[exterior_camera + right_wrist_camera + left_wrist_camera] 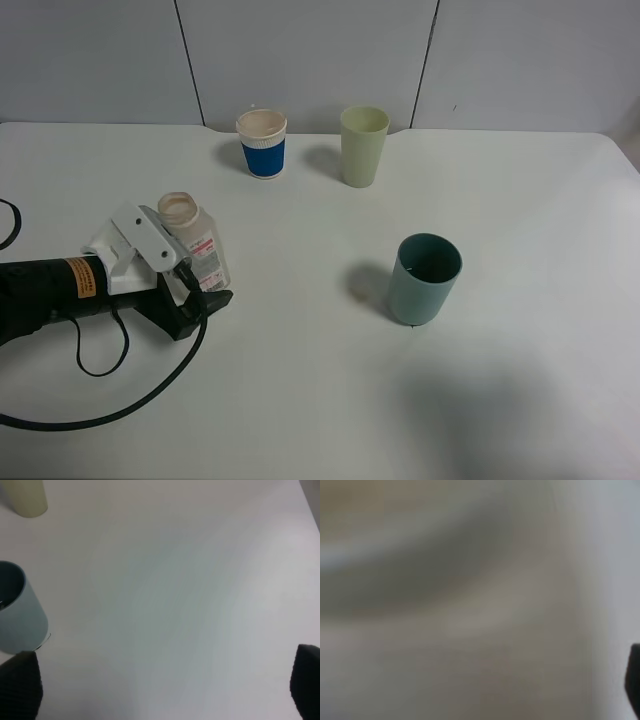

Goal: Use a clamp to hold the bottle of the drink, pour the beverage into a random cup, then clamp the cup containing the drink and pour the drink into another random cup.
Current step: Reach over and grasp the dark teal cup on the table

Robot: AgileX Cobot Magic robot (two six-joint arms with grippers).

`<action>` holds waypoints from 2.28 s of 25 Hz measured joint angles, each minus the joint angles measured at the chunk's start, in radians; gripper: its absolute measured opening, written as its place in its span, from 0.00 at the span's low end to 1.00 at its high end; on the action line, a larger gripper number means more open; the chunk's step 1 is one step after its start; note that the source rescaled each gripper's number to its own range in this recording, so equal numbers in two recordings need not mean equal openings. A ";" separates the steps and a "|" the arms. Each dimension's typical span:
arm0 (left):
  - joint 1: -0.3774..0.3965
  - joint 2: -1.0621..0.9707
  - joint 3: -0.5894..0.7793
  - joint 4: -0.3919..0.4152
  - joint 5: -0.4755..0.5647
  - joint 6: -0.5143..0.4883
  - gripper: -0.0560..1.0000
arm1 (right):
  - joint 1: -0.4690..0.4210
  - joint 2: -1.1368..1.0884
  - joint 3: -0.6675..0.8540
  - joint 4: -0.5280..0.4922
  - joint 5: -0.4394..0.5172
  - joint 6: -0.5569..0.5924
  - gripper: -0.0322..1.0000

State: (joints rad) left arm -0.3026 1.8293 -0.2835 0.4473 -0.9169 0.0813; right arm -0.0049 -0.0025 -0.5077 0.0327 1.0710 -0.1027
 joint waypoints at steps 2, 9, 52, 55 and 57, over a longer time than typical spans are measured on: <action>0.000 0.000 0.000 0.000 0.000 -0.006 0.99 | 0.000 0.000 0.000 0.000 0.000 0.000 1.00; 0.000 0.000 0.000 0.000 0.000 -0.007 0.99 | 0.000 0.000 0.000 0.000 0.000 0.000 1.00; 0.000 -1.120 0.021 -0.520 0.663 -0.087 1.00 | 0.000 0.000 0.000 0.000 0.000 0.000 1.00; 0.000 -1.153 -0.158 -0.522 0.931 -0.028 1.00 | 0.000 0.000 0.000 0.000 0.000 0.000 1.00; 0.000 -1.159 -0.192 -0.521 0.981 -0.023 1.00 | 0.000 0.000 0.000 0.000 0.000 0.000 1.00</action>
State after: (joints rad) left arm -0.3026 0.6706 -0.4752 -0.0736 0.0639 0.0583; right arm -0.0049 -0.0025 -0.5077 0.0327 1.0710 -0.1027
